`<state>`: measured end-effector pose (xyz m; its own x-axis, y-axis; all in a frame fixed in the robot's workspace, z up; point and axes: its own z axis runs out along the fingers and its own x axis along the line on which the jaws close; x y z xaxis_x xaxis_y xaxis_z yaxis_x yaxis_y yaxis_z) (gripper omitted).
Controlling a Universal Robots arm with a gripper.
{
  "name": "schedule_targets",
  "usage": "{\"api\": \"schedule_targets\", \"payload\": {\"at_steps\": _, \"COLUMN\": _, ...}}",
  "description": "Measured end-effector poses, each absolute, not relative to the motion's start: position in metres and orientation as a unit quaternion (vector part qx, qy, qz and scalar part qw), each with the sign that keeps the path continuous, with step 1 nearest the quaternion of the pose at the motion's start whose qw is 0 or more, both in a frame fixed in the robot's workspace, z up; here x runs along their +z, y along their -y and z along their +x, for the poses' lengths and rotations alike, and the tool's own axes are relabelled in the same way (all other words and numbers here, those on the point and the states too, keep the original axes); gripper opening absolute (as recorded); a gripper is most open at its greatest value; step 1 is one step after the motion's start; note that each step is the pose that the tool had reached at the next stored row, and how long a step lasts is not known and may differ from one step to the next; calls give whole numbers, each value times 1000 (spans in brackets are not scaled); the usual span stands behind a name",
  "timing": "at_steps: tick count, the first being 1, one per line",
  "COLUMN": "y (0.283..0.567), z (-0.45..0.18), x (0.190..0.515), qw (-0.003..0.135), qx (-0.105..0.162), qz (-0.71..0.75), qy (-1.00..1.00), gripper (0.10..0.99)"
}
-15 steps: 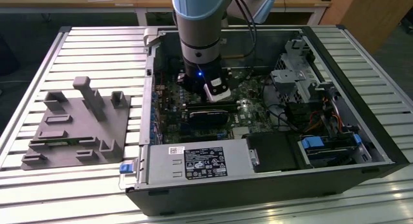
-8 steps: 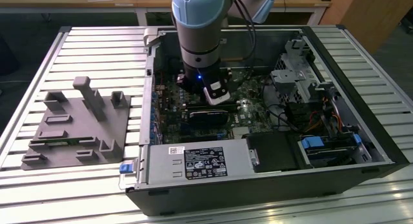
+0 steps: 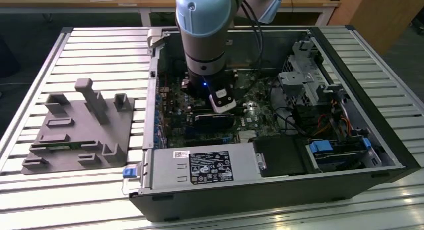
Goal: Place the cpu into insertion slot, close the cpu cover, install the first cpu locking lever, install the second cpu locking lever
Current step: 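Install the second cpu locking lever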
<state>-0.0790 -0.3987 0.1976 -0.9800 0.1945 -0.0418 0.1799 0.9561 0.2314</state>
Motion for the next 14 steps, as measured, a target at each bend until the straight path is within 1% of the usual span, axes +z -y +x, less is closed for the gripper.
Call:
{"api": "schedule_targets", "payload": {"at_steps": 4, "y": 404, "z": -79, "x": 198, "qw": 31, "qx": 124, "qz": 95, "qy": -987, "gripper": 106}}
{"api": "schedule_targets", "payload": {"at_steps": 9, "y": 408, "z": -81, "x": 198, "qw": 28, "qx": 153, "qz": 96, "qy": -983, "gripper": 106}}
{"api": "schedule_targets", "payload": {"at_steps": 14, "y": 411, "z": -84, "x": 197, "qw": 28, "qx": 164, "qz": 96, "qy": -981, "gripper": 106}}
